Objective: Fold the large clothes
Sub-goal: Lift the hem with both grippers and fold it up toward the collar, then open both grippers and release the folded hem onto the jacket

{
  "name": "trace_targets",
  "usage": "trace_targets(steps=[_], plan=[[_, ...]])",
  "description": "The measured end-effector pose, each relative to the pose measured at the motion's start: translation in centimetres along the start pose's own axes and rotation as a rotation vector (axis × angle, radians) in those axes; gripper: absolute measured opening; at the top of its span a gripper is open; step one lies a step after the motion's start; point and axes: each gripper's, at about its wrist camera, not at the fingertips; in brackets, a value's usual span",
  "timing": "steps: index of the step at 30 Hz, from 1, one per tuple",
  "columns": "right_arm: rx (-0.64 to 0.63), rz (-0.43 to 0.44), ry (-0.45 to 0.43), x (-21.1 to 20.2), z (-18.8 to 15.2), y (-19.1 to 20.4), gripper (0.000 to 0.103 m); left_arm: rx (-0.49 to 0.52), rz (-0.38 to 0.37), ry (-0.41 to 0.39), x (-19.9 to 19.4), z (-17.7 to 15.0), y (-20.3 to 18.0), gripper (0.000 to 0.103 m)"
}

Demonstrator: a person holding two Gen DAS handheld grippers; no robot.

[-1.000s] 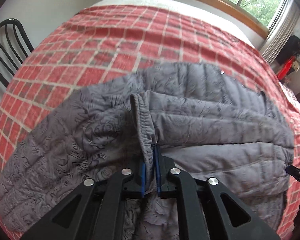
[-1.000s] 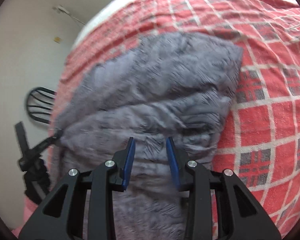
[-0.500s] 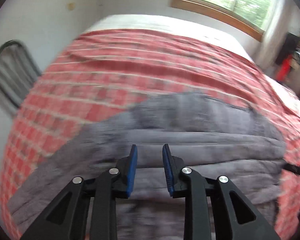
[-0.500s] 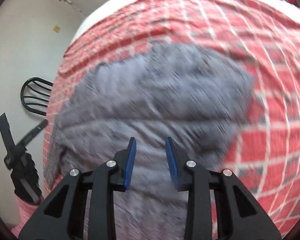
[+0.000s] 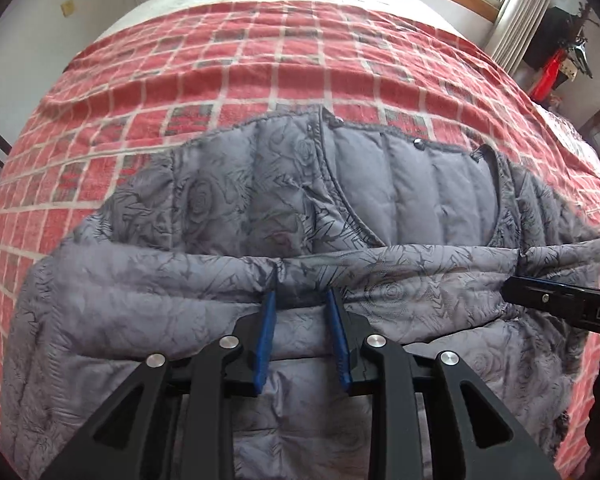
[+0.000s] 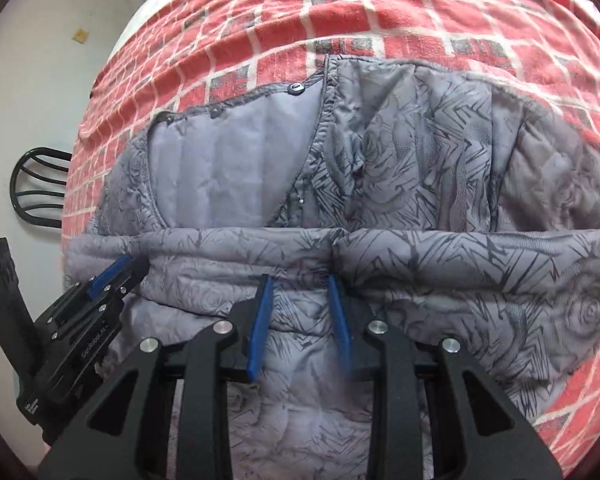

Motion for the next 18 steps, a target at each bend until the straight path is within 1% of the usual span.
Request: trace_targets(steps=[1, 3, 6, 9, 11, 12, 14, 15, 18], plan=[[-0.006, 0.007, -0.012, -0.9, -0.5, 0.3, 0.031, -0.014, 0.005, -0.013, -1.1, -0.3, 0.4, 0.027], [-0.046, 0.037, -0.033, -2.7, -1.8, 1.5, 0.031, -0.018, -0.033, -0.057, -3.7, -1.0, 0.4, 0.026], [-0.117, 0.006, -0.020, -4.2, -4.8, 3.7, 0.031, 0.017, -0.054, -0.082, -5.7, -2.5, -0.2, 0.026], [-0.140, 0.002, 0.012, -3.4, -6.7, 4.4, 0.032, 0.050, -0.058, -0.030, -4.7, -4.3, -0.9, 0.026], [-0.127, -0.034, 0.050, -1.5, -7.5, 4.0, 0.031, 0.061, -0.018, 0.015, -2.4, -5.2, -1.2, 0.027], [-0.116, -0.038, 0.065, -0.6, -7.7, 3.8, 0.030, 0.056, -0.017, 0.024, -1.8, -5.5, -1.1, 0.027], [-0.114, -0.022, 0.045, 0.9, -7.9, 3.2, 0.030, 0.076, -0.016, 0.006, -0.6, -5.9, -1.1, 0.027], [-0.103, -0.009, 0.035, 1.0, -8.0, 2.9, 0.030, 0.078, -0.016, 0.002, -0.6, -6.0, -1.1, 0.027], [-0.090, 0.010, 0.029, 0.8, -8.1, 2.7, 0.030, 0.046, -0.028, 0.018, -0.6, -5.6, -1.0, 0.027]])
Point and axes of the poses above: each gripper's, at about its wrist camera, not at the fingertips, and x roughly the way its jaws point, y to its left, z to its top, and after that the axes turned 7 degrees about -x, right-handed
